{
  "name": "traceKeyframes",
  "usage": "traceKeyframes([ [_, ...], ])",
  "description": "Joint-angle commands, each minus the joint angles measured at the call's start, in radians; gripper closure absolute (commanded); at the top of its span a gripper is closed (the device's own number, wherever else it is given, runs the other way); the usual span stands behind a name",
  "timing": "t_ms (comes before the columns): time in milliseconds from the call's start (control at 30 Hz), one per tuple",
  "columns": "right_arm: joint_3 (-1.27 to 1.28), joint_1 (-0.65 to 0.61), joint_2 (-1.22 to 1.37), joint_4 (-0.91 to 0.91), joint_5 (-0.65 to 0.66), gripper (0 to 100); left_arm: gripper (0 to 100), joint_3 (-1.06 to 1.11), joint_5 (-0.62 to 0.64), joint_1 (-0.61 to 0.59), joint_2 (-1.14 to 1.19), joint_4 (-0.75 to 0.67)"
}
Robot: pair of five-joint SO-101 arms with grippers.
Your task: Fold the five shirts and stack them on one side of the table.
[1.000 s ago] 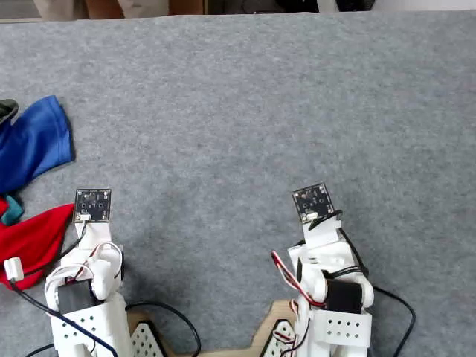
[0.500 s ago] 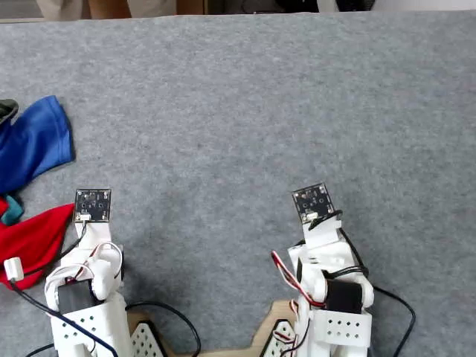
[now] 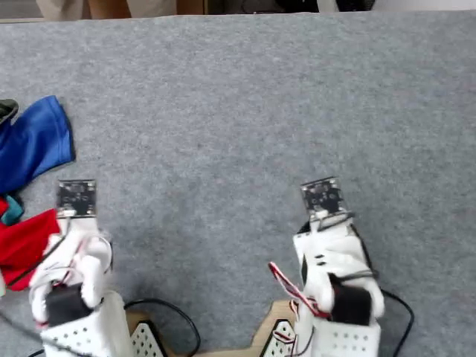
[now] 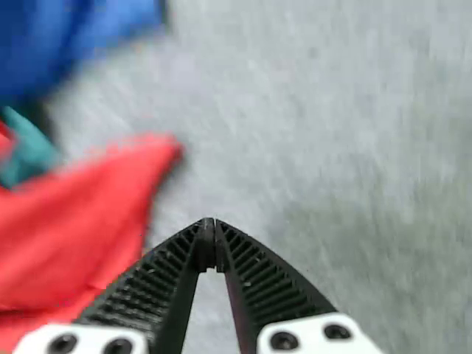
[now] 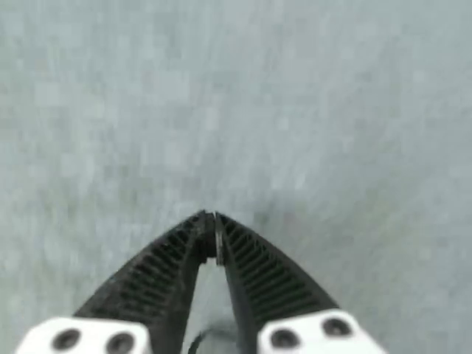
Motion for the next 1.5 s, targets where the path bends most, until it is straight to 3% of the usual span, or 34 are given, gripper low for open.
traceKeyframes([
  [0, -0.200, 0.005, -0.088, -0.018, 0.017, 99.2, 98, -0.258, -0.035, -0.057, -0.036, -0.009],
  [167, -0.367, -0.025, -0.005, -0.018, 0.100, 99.2, 98, -0.514, -0.112, -0.137, 0.030, -0.025],
  [333, -0.645, -0.025, 0.300, -0.011, 0.097, 99.3, 98, -0.761, -0.037, -0.331, 0.341, -0.118],
  [467, -0.944, -0.027, 0.622, -0.003, -0.011, 99.2, 98, -1.060, -0.006, -0.400, 0.679, -0.068],
  [567, -1.161, -0.042, 0.869, 0.098, -0.106, 99.0, 98, -1.234, -0.041, -0.405, 0.929, -0.025],
  [667, -1.339, -0.139, 1.127, 0.247, -0.203, 99.0, 96, -1.343, -0.043, -0.425, 1.155, -0.023],
  [833, -1.620, -0.349, 1.514, 0.459, -0.364, 98.9, 76, -1.462, -0.038, -0.497, 1.458, -0.025],
  [967, -1.787, -0.487, 1.756, 0.470, -0.445, 98.5, 68, -1.525, 0.054, -0.569, 1.641, -0.032],
  [1067, -1.888, -0.575, 1.897, 0.470, -0.485, 91.5, 63, -1.576, 0.091, -0.606, 1.756, -0.032],
  [1267, -2.034, -0.685, 2.080, 0.470, -0.494, 73.2, 61, -1.660, 0.092, -0.611, 1.963, -0.032],
  [1467, -2.063, -0.704, 2.158, 0.470, -0.494, 70.6, 62, -1.691, 0.094, -0.597, 2.178, -0.097],
])
